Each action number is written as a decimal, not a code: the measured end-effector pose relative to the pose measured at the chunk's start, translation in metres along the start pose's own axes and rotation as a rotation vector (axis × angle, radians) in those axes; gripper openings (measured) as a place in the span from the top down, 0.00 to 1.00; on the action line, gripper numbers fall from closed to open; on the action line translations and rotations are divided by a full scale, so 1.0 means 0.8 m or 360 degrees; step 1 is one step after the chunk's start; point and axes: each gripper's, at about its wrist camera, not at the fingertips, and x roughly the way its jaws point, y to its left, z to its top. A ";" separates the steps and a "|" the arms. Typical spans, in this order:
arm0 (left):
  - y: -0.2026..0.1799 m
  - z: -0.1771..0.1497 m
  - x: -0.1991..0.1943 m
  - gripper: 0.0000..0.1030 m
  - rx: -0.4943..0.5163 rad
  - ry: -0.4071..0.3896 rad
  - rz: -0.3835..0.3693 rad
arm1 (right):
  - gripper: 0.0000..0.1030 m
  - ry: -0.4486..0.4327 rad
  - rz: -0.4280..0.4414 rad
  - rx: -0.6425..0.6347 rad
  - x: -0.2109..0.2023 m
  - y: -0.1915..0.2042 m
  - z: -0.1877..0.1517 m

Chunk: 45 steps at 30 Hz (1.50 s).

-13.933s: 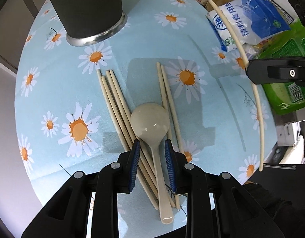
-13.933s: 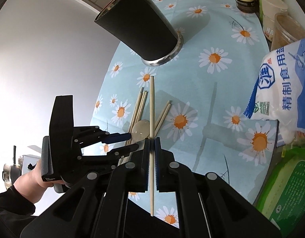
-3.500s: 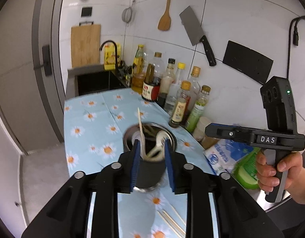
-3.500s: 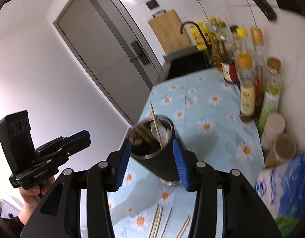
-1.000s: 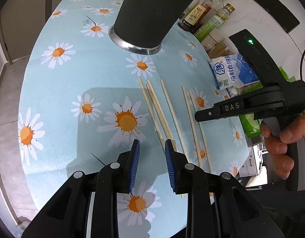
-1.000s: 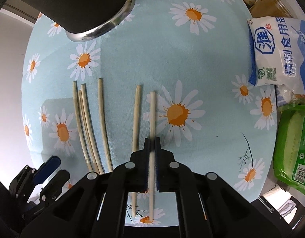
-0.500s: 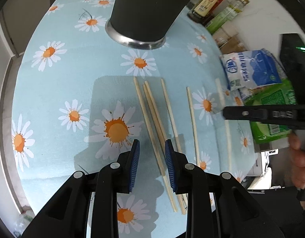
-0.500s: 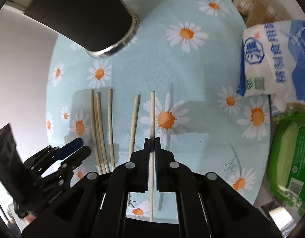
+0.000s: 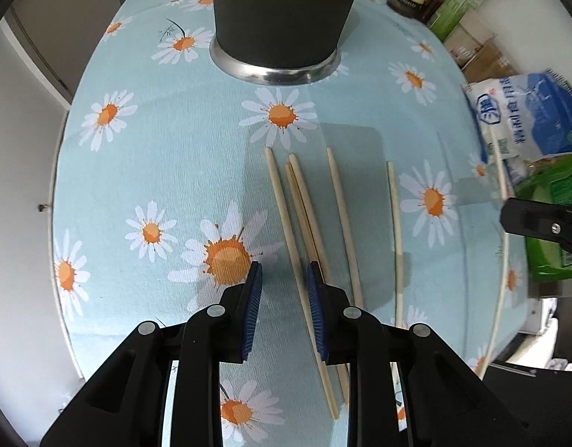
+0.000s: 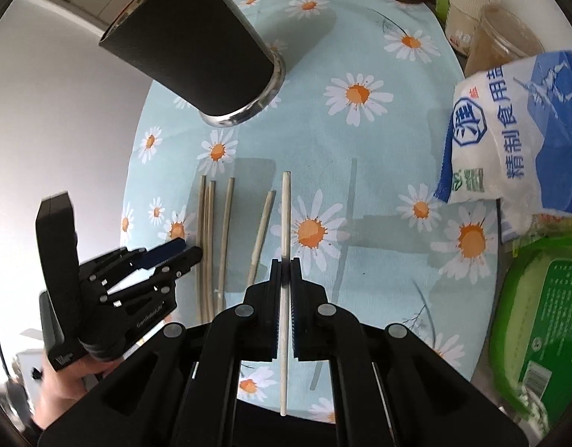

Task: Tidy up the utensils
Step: 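Grasp another chopstick with the left gripper while the right gripper holds its chopstick, then carry both held chopsticks up over the black holder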

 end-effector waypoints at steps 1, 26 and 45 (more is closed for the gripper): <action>-0.002 0.002 0.001 0.80 -0.0006 0.0015 0.0029 | 0.95 0.0003 0.0014 -0.0003 -0.001 -0.002 -0.001; 0.029 0.003 -0.016 0.96 -0.0145 -0.0028 -0.0034 | 0.95 -0.0003 0.0175 -0.0062 0.009 -0.001 0.016; 0.057 0.015 -0.124 0.97 0.0036 -0.0451 -0.0511 | 0.94 -0.0294 0.0252 -0.0135 -0.034 0.076 0.028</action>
